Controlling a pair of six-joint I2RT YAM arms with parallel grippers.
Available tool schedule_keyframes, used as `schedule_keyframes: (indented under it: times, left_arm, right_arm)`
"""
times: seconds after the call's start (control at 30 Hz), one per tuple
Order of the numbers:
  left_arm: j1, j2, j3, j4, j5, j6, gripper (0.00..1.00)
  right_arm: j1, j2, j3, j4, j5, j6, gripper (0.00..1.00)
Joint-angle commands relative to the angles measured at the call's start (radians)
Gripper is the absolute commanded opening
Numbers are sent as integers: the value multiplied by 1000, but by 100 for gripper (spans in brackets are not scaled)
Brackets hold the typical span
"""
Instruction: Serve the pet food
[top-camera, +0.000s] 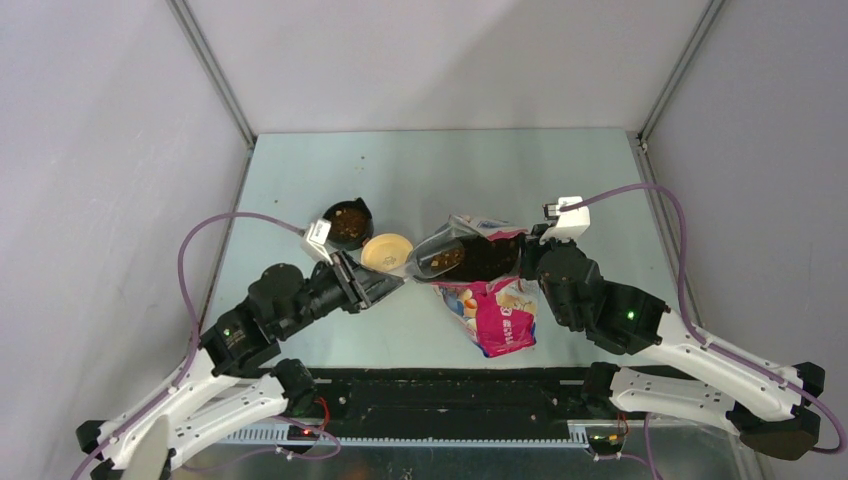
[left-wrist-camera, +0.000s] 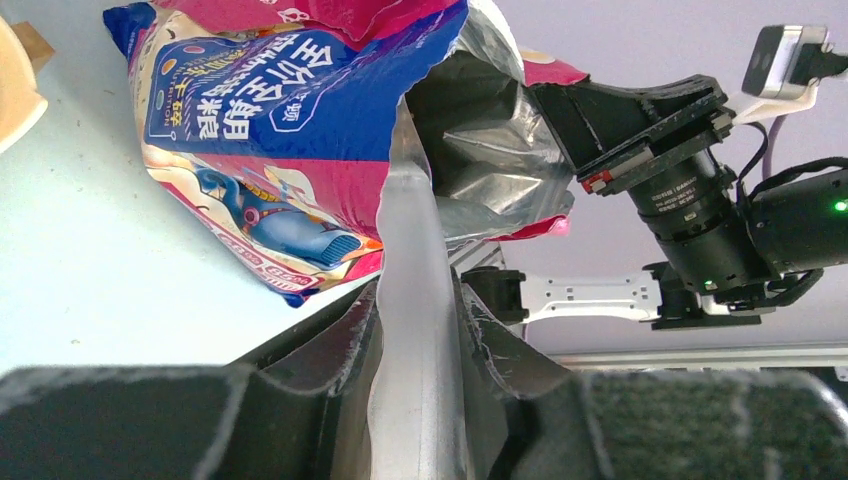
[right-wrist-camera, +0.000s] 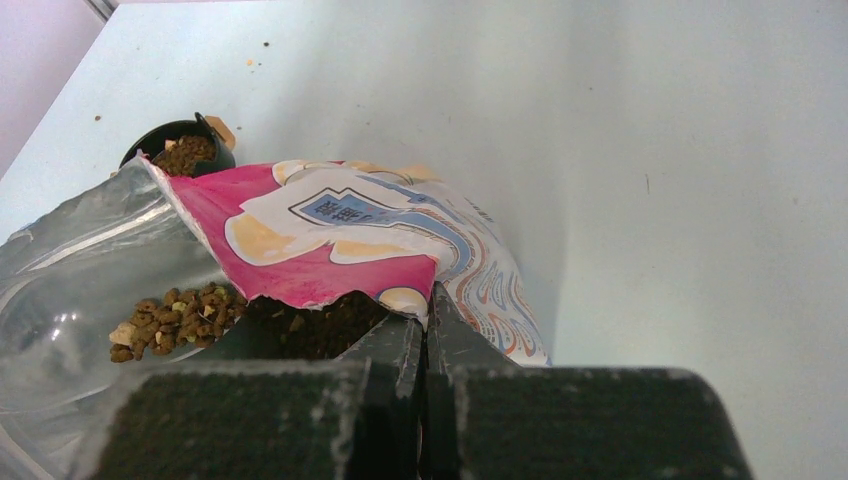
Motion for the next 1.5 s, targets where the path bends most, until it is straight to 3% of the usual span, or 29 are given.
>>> schedule_keyframes:
  times: [0.0,0.53,0.77,0.97,1.17,1.47]
  left_arm:
    - [5,-40,-51,62,-58,-46,0]
    - [5,-81,14,-114,-105,-68,0]
    - [5,-15,-18,42,-55,-73,0]
    - [6,81,11,135,-14,-53,0]
    - [6,111,17,176,1,-46,0]
    - [8,154,25,227,1,-39,0]
  right_arm:
    - [8,-32,31,90,59,-15,0]
    - [11,-35,29,93,62,-17,0]
    - [12,-34,31,138,24,-40,0]
    - [10,-10,69,269,31,-126,0]
    - [4,40,81,596,85,-281,0]
    - [-3,123,129,817,125,-431,0]
